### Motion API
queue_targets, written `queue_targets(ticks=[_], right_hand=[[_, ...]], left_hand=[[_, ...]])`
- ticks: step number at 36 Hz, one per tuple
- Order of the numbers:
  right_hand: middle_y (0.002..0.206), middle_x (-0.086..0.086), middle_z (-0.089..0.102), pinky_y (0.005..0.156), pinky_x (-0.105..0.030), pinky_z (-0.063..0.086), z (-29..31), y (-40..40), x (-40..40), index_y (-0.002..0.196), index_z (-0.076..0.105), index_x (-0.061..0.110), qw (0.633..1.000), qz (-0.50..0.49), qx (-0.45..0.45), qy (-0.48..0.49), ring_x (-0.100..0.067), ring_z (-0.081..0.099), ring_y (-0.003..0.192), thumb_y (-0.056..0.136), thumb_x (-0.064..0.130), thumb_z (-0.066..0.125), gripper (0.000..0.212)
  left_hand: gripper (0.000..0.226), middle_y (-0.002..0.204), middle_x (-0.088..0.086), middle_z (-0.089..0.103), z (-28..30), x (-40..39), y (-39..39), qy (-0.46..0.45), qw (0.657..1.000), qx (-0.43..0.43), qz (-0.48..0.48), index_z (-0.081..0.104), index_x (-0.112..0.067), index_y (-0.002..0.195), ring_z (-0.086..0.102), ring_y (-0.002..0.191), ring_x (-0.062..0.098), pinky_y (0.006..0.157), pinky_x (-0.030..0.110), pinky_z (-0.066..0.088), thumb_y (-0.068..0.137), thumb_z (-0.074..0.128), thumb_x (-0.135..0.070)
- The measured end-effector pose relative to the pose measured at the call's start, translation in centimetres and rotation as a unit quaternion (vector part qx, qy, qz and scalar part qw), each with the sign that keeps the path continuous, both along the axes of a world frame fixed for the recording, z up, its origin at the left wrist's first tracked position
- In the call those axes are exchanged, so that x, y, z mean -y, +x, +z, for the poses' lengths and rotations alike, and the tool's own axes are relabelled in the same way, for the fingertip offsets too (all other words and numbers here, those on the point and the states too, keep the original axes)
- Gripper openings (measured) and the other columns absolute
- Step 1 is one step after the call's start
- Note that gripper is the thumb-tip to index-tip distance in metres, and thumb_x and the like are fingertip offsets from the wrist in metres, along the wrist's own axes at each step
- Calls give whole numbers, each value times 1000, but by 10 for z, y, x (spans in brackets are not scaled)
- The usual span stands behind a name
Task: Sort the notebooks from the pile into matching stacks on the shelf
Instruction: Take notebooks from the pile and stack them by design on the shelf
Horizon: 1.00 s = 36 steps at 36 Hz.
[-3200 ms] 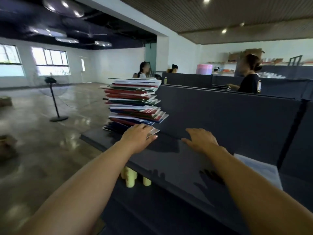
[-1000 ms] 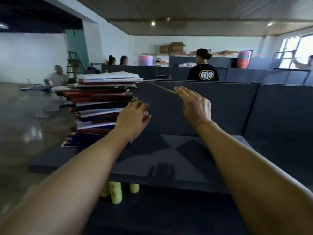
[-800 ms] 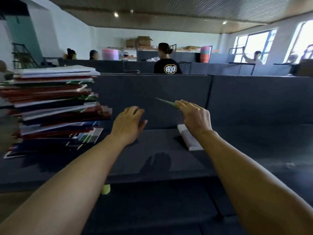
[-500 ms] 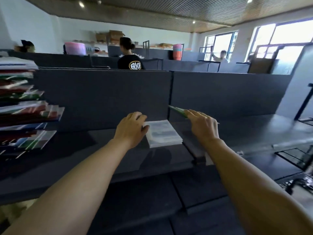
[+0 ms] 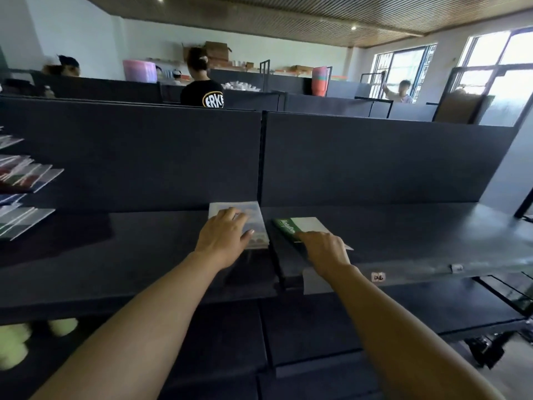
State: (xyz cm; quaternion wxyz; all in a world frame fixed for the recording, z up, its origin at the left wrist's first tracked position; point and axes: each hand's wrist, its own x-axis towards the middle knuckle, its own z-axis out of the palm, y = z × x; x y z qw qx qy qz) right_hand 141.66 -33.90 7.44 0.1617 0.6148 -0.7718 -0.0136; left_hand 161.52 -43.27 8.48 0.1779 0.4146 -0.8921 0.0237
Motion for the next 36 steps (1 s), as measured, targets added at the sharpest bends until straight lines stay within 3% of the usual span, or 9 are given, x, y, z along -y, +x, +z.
queue_targets(ticks=[6, 9, 13, 23, 36], right_hand=[[125, -5, 61, 76, -33, 43, -4, -10, 23, 137, 47, 28, 996, 28, 67, 44, -27, 59, 109, 94, 8, 44, 47], [130, -4, 57, 80, -35, 44, -12, -16, 37, 136, 48, 31, 988, 27, 135, 63, -28, 56, 112, 97, 26, 48, 40], [136, -5, 50, 90, -39, 43, -15, -17, 50, 139, 44, 26, 979, 37, 167, 111, -29, 49, 121, 96, 39, 50, 45], [150, -2, 35, 102, -44, 38, -19, -24, 68, 148, 30, 24, 977, 44, 156, 140, -28, 39, 131, 103, 37, 30, 46], [142, -6, 43, 99, -42, 40, -18, -22, 77, 141, 41, 21, 976, 25, 177, 128, -28, 44, 125, 103, 38, 29, 43]], left_hand=[[46, 145, 1, 36, -3, 9, -5, 8, 1000, 17, 19, 42, -15, 141, 37, 131, 21, 101, 35, 39, 102, 37, -38], [47, 145, 1, 37, -8, 15, -7, 10, 999, 27, 23, 41, -16, 142, 38, 131, 20, 101, 34, 39, 101, 37, -40], [48, 145, 0, 37, -12, 25, -10, 16, 999, 31, 22, 40, -17, 142, 38, 131, 20, 100, 33, 38, 101, 36, -42], [45, 143, 0, 40, -15, 50, -20, 32, 999, 21, 11, 41, -18, 141, 39, 130, 19, 98, 33, 40, 101, 36, -40], [45, 143, 0, 40, -27, 61, -24, 37, 999, 35, -8, 42, -19, 140, 39, 130, 19, 98, 32, 38, 101, 38, -41]])
